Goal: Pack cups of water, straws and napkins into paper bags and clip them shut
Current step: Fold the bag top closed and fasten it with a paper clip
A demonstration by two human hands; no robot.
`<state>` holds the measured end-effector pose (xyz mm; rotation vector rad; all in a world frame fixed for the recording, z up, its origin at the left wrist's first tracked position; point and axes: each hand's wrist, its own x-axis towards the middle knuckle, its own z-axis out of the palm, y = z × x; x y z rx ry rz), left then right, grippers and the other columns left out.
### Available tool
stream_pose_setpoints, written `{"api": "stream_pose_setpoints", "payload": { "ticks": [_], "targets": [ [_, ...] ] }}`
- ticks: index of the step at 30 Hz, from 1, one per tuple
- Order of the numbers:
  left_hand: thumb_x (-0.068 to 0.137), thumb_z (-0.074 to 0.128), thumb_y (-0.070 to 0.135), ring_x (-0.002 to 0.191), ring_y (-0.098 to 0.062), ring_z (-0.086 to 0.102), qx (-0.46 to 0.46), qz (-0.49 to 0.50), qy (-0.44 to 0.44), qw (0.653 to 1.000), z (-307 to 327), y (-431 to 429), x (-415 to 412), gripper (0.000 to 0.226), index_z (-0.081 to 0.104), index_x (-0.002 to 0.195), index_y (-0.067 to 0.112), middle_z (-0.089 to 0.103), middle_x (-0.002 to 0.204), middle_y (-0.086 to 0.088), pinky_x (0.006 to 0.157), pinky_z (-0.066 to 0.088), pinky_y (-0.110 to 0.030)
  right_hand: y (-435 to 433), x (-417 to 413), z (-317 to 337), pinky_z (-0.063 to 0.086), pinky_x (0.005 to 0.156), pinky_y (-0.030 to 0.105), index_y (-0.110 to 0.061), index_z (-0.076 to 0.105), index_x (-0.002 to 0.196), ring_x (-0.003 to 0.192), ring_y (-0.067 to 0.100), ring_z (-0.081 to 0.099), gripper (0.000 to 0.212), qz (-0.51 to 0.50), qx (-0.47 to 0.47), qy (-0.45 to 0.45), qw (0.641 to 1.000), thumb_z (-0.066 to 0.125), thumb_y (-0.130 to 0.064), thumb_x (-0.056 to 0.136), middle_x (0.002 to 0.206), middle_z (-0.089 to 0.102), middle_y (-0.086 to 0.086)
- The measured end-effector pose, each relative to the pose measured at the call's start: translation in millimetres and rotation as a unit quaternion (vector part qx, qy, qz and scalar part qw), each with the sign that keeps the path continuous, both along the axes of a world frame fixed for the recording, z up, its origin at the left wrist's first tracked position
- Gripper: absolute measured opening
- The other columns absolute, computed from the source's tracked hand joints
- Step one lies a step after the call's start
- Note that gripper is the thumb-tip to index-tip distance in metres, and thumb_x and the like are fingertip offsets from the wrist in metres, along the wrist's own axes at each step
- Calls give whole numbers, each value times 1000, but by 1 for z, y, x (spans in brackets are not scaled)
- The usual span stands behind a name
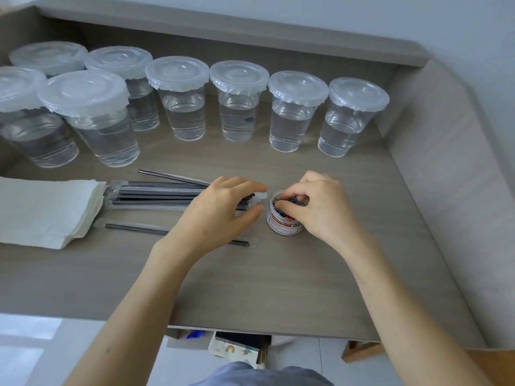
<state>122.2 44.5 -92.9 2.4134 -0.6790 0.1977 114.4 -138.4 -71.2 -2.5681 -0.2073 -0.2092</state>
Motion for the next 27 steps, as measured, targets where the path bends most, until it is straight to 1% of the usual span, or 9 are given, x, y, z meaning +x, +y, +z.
{"api": "stream_pose_setpoints", "payload": {
  "ticks": [2,5,9,12,14,16,19,24,27],
  "targets": [
    [81,37,51,99,-20,55,-2,0,-1,1000,-1,1,1,52,62,116,23,64,112,9,79,50,-43,-1,0,-3,36,65,27,-23,75,83,84,16,46,8,-8,14,-12,1000,72,-29,78,70,45,-8],
    [81,38,50,97,-21,56,-6,-1,-4,1000,-2,1,1,50,62,116,23,64,111,8,79,50,-42,0,0,-5,31,61,16,-22,73,74,81,14,44,3,-16,22,-31,999,72,-23,77,65,44,-12],
    [81,37,50,97,-21,56,-4,-1,-4,1000,-2,2,1,51,62,116,23,64,111,8,80,50,-42,1,-1,-4,36,66,30,-19,71,78,84,14,39,9,2,-18,-29,999,66,-24,84,67,42,-14],
    [81,38,50,96,-21,56,-6,0,-10,1000,-3,3,1,49,63,114,23,64,110,9,78,50,-42,-2,-3,4,40,74,33,-25,73,93,88,14,39,17,34,-44,9,998,64,-36,84,80,52,-10],
    [81,37,50,96,-21,56,-4,-2,-9,1000,-3,2,1,49,63,114,23,64,110,9,78,50,-42,-2,-3,9,42,78,35,-28,72,99,91,15,39,21,41,-62,31,997,64,-39,83,87,55,-7],
    [81,37,50,98,-20,56,-2,-5,-4,1000,-3,2,1,50,63,115,24,64,111,10,79,50,-42,1,-3,10,42,78,34,-29,72,97,91,14,38,17,34,-72,39,996,64,-36,84,83,53,-10],
    [81,36,51,99,-19,56,0,-10,-5,1000,-3,2,0,51,63,115,24,63,112,10,80,50,-42,6,-1,4,40,73,31,-25,72,86,90,14,39,9,14,-52,21,998,65,-29,83,69,46,-13],
    [81,36,51,98,-19,56,2,-5,-15,1000,0,3,0,50,63,114,25,64,110,11,78,51,-41,3,-5,-5,38,71,29,-26,72,83,89,10,34,8,-3,-10,-32,999,65,-23,81,70,56,-13],
    [81,35,51,96,-19,56,5,-1,-16,1000,1,6,0,50,63,114,25,64,110,11,77,51,-40,3,-7,-7,37,70,24,-23,71,81,90,10,38,5,3,9,-49,999,66,-20,81,69,58,-13]
  ]
}}
